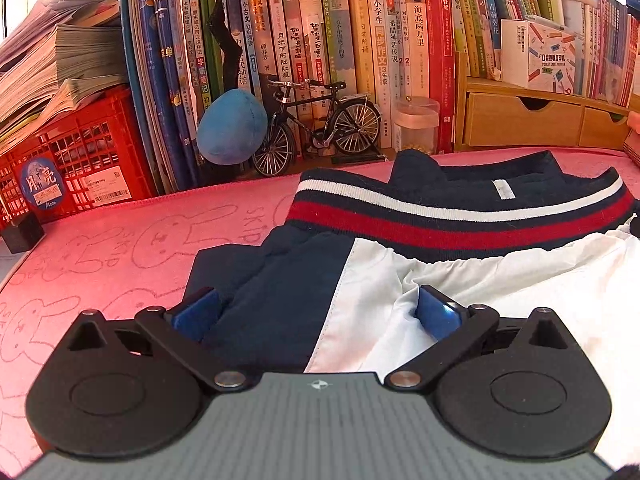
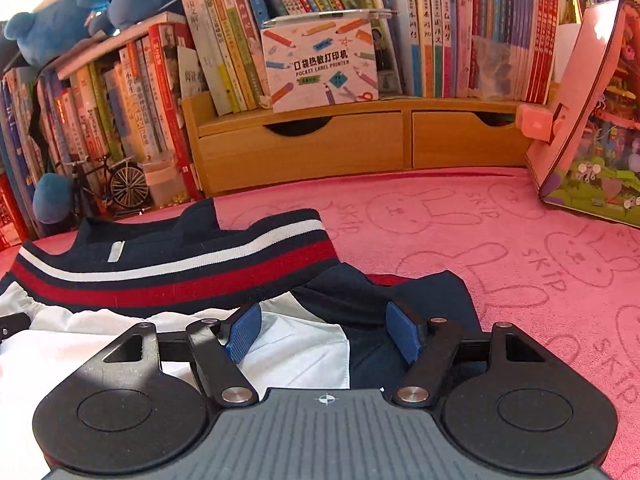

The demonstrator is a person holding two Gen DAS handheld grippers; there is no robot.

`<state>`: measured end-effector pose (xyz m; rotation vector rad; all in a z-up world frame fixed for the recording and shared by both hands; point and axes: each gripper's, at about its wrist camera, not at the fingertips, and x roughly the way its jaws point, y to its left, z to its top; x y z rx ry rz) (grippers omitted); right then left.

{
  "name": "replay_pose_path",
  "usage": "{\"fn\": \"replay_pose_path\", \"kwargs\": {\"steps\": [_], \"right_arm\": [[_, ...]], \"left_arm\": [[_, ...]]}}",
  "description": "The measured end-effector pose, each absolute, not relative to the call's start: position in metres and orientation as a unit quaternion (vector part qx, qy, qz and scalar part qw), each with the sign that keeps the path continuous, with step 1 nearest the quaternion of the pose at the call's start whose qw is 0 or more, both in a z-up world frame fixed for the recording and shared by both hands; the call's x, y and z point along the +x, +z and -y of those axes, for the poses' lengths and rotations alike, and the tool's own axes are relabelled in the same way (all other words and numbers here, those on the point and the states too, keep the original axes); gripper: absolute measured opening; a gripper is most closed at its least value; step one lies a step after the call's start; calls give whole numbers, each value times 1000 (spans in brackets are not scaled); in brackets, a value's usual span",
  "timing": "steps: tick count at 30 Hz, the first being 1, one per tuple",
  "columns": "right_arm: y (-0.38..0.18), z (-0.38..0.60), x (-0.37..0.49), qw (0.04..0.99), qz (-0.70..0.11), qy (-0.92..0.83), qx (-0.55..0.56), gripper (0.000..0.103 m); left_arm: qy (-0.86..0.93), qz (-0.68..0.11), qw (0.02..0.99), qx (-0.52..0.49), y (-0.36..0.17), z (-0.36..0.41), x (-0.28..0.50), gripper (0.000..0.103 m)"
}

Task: Fold clothes

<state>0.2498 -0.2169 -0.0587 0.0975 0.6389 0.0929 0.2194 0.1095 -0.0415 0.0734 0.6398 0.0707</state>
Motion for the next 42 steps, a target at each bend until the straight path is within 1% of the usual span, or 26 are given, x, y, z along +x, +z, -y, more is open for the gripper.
{"fn": "replay_pose_path", "kwargs": {"steps": [8, 9, 10, 11, 13, 14, 15, 17, 18, 22, 26, 29, 32, 36, 38, 42], "right_arm": [[-61, 237, 251, 944, -305, 23, 126, 69], [-61, 238, 250, 943, -305, -8, 133, 72], [-62, 240, 249, 942, -304, -34, 139, 73], [-62, 242, 248, 941, -302, -56, 142, 80], [-62, 239, 251, 940, -309, -55, 131, 84], [-63, 237, 252, 940, -313, -55, 123, 90], [-63, 231, 256, 939, -323, -56, 101, 96], [-65, 212, 268, 935, -347, -63, 43, 103], [-65, 207, 270, 934, -350, -68, 26, 103], [-55, 211, 261, 932, -357, -59, 17, 102], [-26, 218, 209, 949, -313, -26, 4, 102], [-9, 211, 174, 953, -304, 10, 0, 102], [0, 191, 136, 954, -292, 70, -12, 103], [-2, 156, 98, 952, -277, 115, -53, 103], [-9, 144, 91, 949, -286, 124, -55, 103], [-32, 135, 90, 936, -330, 121, -27, 103]], "left_arm": [[31, -322, 946, 6, -42, -118, 222, 103], [33, -322, 946, 5, -42, -118, 222, 103], [34, -323, 946, 2, -42, -118, 222, 103], [33, -324, 946, 0, -42, -119, 222, 103], [32, -326, 945, -7, -42, -121, 223, 103], [31, -328, 944, -11, -43, -122, 223, 103], [30, -330, 943, -16, -43, -123, 224, 103], [29, -334, 942, -24, -45, -126, 225, 103], [30, -336, 941, -27, -45, -126, 226, 103], [40, -350, 936, -8, -34, -125, 219, 103], [50, -309, 948, 53, -10, -112, 184, 103], [48, -292, 951, 84, 2, -98, 159, 103], [25, -296, 953, 59, 6, -92, 137, 103], [2, -299, 954, 35, 7, -82, 110, 103], [-10, -304, 952, 26, 5, -78, 101, 103], [-34, -319, 947, 15, -1, -70, 91, 103]]}}
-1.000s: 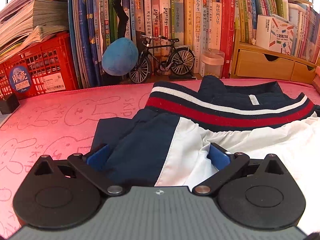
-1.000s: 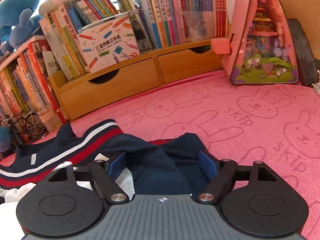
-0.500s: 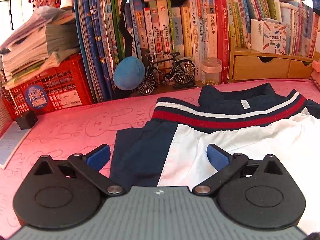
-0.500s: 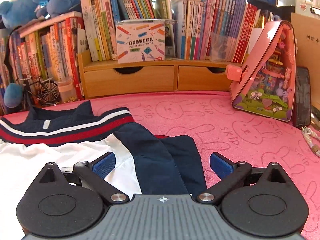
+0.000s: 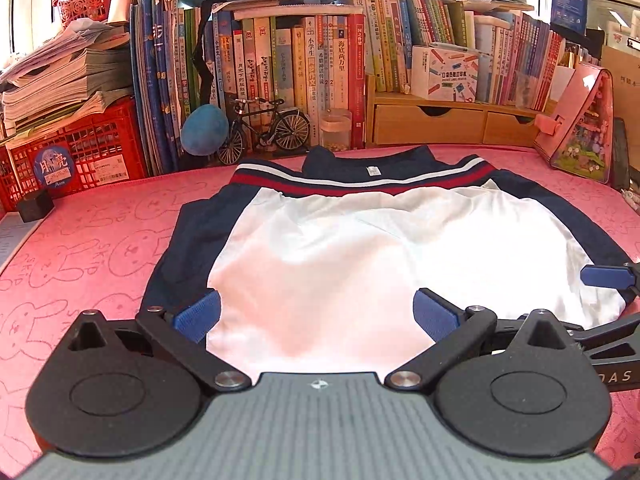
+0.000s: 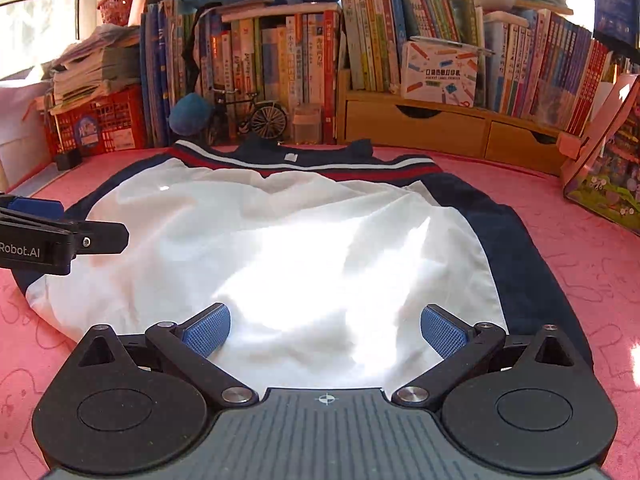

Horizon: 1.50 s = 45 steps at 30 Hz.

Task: Fold clothes

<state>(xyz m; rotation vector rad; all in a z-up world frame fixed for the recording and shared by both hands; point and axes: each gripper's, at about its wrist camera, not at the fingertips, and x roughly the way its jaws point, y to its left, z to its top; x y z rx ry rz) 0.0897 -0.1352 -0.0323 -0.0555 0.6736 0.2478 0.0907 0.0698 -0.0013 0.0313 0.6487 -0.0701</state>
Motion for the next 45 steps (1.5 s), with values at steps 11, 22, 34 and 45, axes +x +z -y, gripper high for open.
{"fn": "replay_pose_path", "kwargs": {"steps": [11, 22, 34, 45], "right_arm": [[-49, 131, 83, 934, -342, 102, -18, 103], [-40, 130, 77, 921, -383, 69, -2, 103], [-38, 126, 60, 931, -357, 59, 36, 103], [-47, 120, 56, 941, -336, 47, 16, 103]], "left_arm": [[-54, -337, 939, 33, -17, -51, 94, 103], [-89, -344, 935, 26, -16, -40, 107, 103], [-108, -345, 932, -13, -13, -55, 114, 103], [-124, -371, 919, 49, -27, -32, 125, 103]]}}
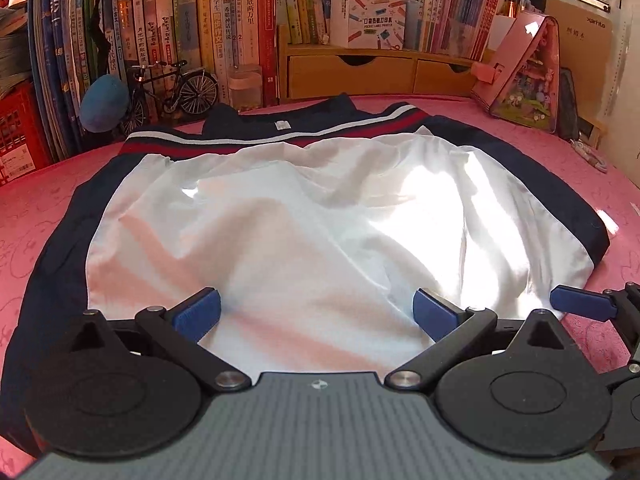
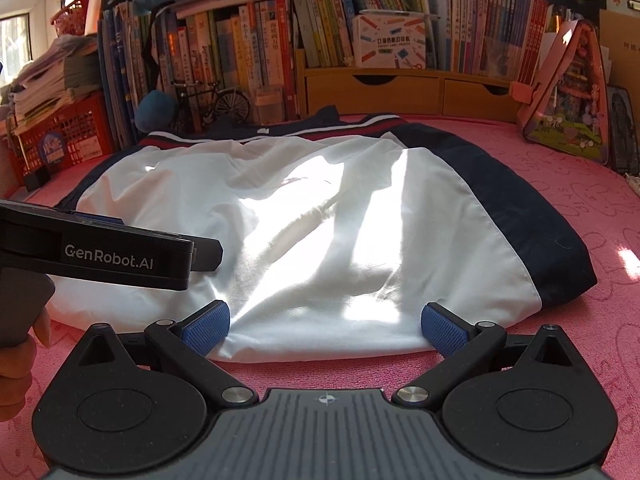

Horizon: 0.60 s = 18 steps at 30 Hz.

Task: Fold clothes

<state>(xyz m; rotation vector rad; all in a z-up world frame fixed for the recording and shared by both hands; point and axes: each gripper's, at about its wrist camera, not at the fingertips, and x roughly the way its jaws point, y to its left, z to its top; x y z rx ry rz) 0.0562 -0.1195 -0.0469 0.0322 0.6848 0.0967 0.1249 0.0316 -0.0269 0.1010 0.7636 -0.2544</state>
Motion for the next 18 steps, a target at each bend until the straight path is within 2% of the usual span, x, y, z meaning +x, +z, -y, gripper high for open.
{"fn": "replay_pose_path", "kwargs": {"steps": [14, 18], "right_arm": [[-50, 123, 57, 942, -333, 50, 18, 103], [-51, 124, 58, 942, -332, 51, 19, 103]], "left_arm": [[-63, -395, 911, 98, -24, -11, 207, 103], [-59, -411, 907, 72, -25, -18, 239, 103]]}}
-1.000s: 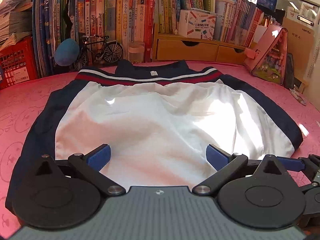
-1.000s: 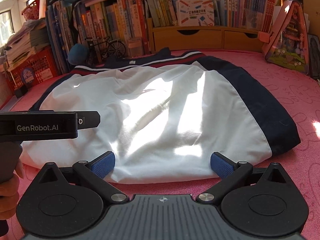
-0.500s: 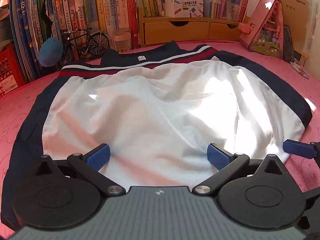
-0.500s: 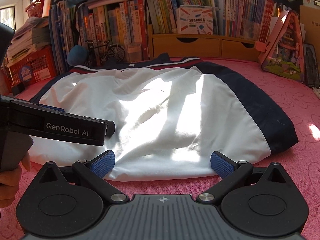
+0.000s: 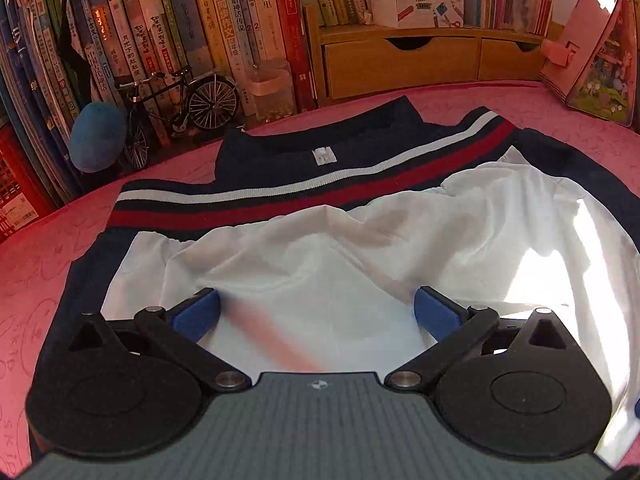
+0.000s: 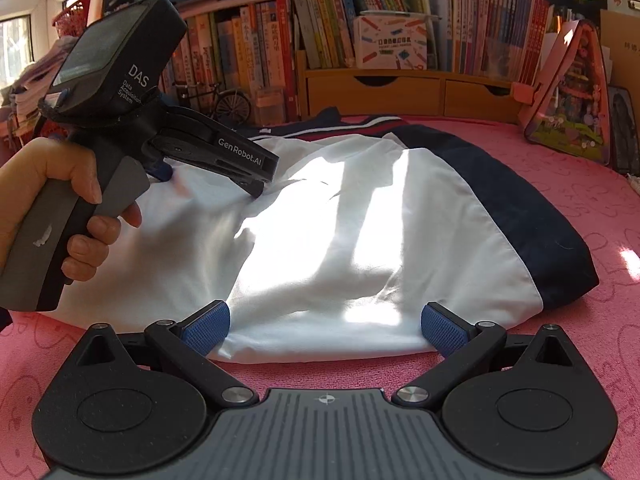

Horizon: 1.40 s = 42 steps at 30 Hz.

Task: Fold clothes

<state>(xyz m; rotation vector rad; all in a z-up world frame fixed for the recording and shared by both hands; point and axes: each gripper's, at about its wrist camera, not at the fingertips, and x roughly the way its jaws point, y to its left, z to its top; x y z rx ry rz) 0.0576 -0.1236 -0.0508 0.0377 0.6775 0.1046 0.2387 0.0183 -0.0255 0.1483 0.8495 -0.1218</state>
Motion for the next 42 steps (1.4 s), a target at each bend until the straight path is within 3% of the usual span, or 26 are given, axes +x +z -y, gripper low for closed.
{"fn": "replay_pose_path", "kwargs": {"steps": [33, 42], "right_arm": [[-54, 131, 54, 942, -329, 61, 29, 103], [-55, 132, 55, 942, -327, 64, 33, 103]], "left_arm": [[7, -374, 926, 50, -27, -21, 320, 103], [-59, -376, 925, -12, 14, -47, 247, 102]]}}
